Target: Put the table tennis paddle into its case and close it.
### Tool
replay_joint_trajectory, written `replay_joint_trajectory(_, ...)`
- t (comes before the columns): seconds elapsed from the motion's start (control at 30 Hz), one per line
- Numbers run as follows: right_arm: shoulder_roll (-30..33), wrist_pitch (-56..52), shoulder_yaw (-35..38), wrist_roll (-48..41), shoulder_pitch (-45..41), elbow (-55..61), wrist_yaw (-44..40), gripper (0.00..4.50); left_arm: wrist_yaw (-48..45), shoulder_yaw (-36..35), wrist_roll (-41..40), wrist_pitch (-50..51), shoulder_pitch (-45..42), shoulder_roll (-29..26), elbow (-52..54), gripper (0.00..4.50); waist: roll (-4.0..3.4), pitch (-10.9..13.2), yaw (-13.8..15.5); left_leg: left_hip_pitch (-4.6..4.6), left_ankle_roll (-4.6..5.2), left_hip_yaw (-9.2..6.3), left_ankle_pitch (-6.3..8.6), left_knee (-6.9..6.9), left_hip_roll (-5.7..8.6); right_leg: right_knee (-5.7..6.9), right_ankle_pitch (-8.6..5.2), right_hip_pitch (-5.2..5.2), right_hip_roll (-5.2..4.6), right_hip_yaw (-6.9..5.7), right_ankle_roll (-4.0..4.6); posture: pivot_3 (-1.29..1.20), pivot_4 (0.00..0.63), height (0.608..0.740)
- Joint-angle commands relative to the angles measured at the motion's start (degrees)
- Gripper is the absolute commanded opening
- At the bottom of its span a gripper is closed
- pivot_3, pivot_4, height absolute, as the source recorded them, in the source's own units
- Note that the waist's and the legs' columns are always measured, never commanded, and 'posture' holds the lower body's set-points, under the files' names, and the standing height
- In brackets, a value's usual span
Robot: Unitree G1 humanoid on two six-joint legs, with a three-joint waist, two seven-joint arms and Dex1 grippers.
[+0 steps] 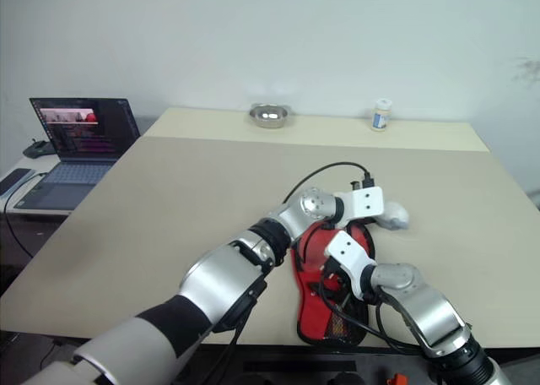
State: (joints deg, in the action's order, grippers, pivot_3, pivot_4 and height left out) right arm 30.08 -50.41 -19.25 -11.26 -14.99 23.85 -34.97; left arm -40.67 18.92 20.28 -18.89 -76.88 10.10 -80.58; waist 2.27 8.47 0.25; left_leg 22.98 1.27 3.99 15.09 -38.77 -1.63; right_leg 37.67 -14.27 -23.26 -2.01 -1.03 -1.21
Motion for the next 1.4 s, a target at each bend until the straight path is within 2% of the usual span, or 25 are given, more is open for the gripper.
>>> replay_joint_trajectory(0.03, -0.35, -5.00, -4.39, -0.11, 2.47, -5.80, -0.69, 4.50, -3.59, 0.42, -1.47, -1.85, 0.13, 15.71, 3.94, 0.40, 0.00, 0.00, -0.06, 0.00, 0.00, 0.00, 0.00, 0.00, 0.00, 0.00, 0.00, 0.00, 0.00, 0.01, 0.00, 0.00, 0.150, 0.740)
replay_joint_trajectory(0.13, -0.40, -4.99, -4.41, -0.04, 2.39, -5.87, -0.69, 4.50, -6.05, 1.23, -1.31, -1.58, 0.71, 15.31, 3.97, 1.48, 0.00, 0.00, -0.21, 0.00, 0.00, 0.00, 0.00, 0.00, 0.00, 0.00, -0.01, 0.00, 0.01, 0.00, 0.01, 0.00, 0.150, 0.740)
replay_joint_trajectory(0.4, -0.79, -4.45, -4.62, 0.29, 1.59, -6.96, -0.88, 4.50, -5.06, 2.22, -0.64, -1.41, 1.89, 14.24, 4.13, 4.41, 0.00, 0.00, -0.41, -0.01, 0.00, 0.00, 0.00, 0.00, -0.03, 0.00, -0.02, 0.00, 0.01, 0.01, 0.01, 0.00, 0.150, 0.740)
replay_joint_trajectory(0.53, -1.15, -3.93, -4.79, 0.47, 0.75, -8.04, -0.91, 4.50, -2.05, 2.02, -0.95, -2.17, 1.85, 13.93, 4.39, 4.46, 0.00, 0.00, -0.50, -0.04, 0.00, 0.00, 0.00, 0.00, -0.05, 0.00, -0.01, 0.00, 0.02, 0.02, 0.01, 0.00, 0.150, 0.740)
replay_joint_trajectory(0.67, -1.26, -3.31, -4.10, 0.46, -0.05, -8.69, -1.04, 4.50, -3.46, -0.51, -3.88, -1.56, 0.14, 12.39, 4.84, 4.46, 0.00, 0.00, -0.63, -0.07, 0.00, 0.00, 0.00, 0.00, -0.07, 0.01, -0.01, 0.01, 0.03, 0.02, 0.01, 0.00, 0.150, 0.740)
replay_joint_trajectory(0.97, -0.90, -4.05, -1.94, -0.02, -3.12, -6.06, -1.32, 4.50, -4.07, -3.38, -5.87, -1.57, -1.16, 2.65, 5.69, 4.46, 0.00, 0.02, -0.74, -0.06, 0.00, -0.01, 0.00, 0.00, -0.08, 0.02, -0.01, 0.00, 0.04, 0.02, 0.01, 0.00, 0.150, 0.740)
replay_joint_trajectory(1.1, 4.48, -6.05, -1.64, 0.05, -5.34, 4.43, -2.91, 4.50, -3.61, -8.84, -9.41, 1.27, -2.41, -6.16, 6.29, 4.46, -0.24, 0.33, -0.67, 0.03, 0.00, -0.01, 0.00, 0.01, -0.06, 0.02, -0.01, -0.08, 0.02, 0.02, 0.01, 0.00, 0.150, 0.740)
replay_joint_trajectory(1.27, 9.33, -12.78, 3.72, -5.31, -7.24, 16.76, -5.13, 4.50, -5.81, -11.66, -11.58, 1.17, 0.27, -10.46, 8.60, 4.46, -0.41, 0.50, -0.54, 0.97, -0.01, -0.03, -0.01, -0.01, -0.04, 0.16, 0.02, -1.03, 0.19, 0.05, 0.03, 0.00, 0.150, 0.740)
replay_joint_trajectory(1.4, 13.23, -17.61, 11.54, -11.23, -7.52, 22.94, -8.15, 4.50, -11.48, -13.83, -14.88, 2.40, 3.93, -13.22, 12.15, 4.46, -0.57, 0.62, 0.14, 1.22, -0.05, -0.22, 0.00, -0.02, 0.02, 0.02, 0.08, -1.08, 0.31, -0.15, 0.18, 0.00, 0.150, 0.740)
